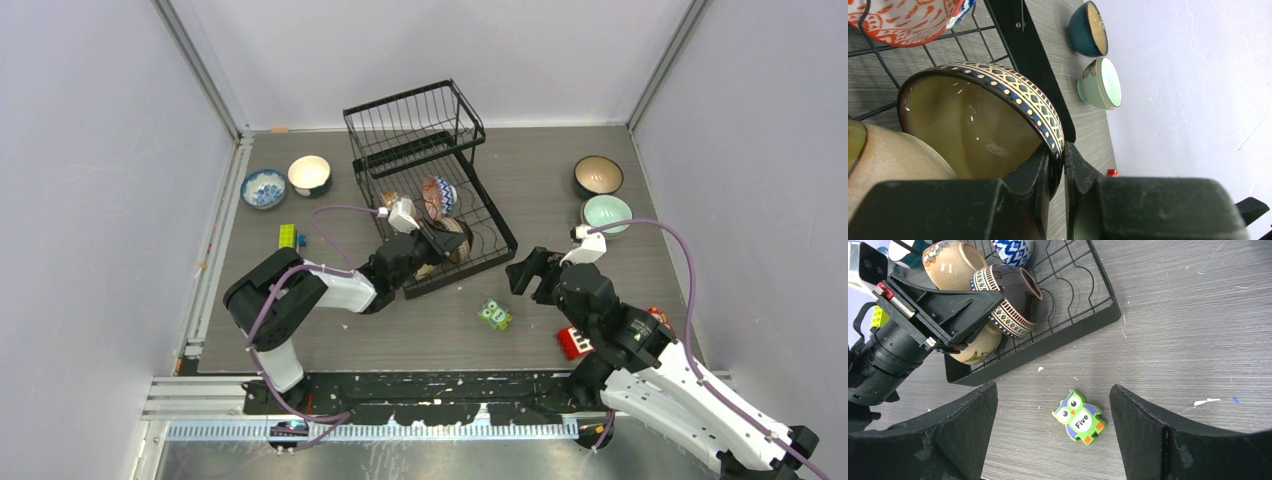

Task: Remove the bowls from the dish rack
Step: Pick up the bowl from the dish rack.

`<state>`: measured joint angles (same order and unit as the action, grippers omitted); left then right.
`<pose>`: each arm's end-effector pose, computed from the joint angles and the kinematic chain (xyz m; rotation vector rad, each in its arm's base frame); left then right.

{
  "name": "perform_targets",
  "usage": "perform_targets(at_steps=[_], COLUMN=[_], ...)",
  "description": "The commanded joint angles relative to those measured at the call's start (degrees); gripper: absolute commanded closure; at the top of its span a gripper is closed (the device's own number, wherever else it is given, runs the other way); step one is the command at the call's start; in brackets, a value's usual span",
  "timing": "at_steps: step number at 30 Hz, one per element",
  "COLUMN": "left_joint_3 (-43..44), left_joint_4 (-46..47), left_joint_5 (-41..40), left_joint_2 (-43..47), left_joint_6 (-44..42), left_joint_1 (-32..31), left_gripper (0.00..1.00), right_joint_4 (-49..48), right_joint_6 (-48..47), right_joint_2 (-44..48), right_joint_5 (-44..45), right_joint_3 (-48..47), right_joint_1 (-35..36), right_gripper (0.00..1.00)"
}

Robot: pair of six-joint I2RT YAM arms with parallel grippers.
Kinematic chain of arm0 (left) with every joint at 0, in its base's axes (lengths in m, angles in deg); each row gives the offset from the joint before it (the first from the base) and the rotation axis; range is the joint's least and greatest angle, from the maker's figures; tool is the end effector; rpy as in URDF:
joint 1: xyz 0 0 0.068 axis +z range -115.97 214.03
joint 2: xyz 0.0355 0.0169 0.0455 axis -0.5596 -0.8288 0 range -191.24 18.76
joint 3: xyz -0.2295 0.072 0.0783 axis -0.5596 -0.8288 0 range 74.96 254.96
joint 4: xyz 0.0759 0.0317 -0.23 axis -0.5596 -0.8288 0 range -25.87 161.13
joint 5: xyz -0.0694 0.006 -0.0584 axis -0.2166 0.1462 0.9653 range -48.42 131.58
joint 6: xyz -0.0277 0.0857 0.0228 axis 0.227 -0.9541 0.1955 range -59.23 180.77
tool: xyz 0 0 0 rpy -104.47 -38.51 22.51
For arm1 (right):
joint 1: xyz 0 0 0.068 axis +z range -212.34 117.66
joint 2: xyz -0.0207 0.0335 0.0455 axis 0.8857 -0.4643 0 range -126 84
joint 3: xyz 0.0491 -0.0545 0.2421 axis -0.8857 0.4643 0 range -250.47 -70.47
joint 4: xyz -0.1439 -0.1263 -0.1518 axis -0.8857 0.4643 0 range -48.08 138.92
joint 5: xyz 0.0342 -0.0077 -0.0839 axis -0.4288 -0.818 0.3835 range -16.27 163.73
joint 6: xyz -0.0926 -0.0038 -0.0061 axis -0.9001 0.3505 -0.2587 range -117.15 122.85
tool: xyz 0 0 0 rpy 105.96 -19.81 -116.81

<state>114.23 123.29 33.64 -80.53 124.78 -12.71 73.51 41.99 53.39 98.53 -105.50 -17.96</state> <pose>0.2687 -0.2686 0.1659 -0.3966 1.8506 -1.2801 0.1426 0.0906 0.2463 0.1781 2.0245 0.4889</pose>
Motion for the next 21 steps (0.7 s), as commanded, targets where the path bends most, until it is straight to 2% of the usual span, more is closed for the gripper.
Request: perform_targets(at_steps=[1, 21], left_joint_3=[-0.7, -0.9], left_joint_4=[9.7, 20.8], left_joint_5=[1.1, 4.8], left_joint_2=[-0.3, -0.1], left_joint_6=[-1.6, -2.4], left_joint_1=[0.6, 1.9], left_gripper=[1.0, 1.0], right_joint_4=[-0.6, -0.3], right_joint_6=[-0.9, -0.9], right_joint_2=[1.1, 1.7], right_joint_5=[1.4, 1.6], right_joint_3=[-0.6, -1.3], right_joint_1=[-0.1, -0.2], right_gripper=[0.14, 0.14])
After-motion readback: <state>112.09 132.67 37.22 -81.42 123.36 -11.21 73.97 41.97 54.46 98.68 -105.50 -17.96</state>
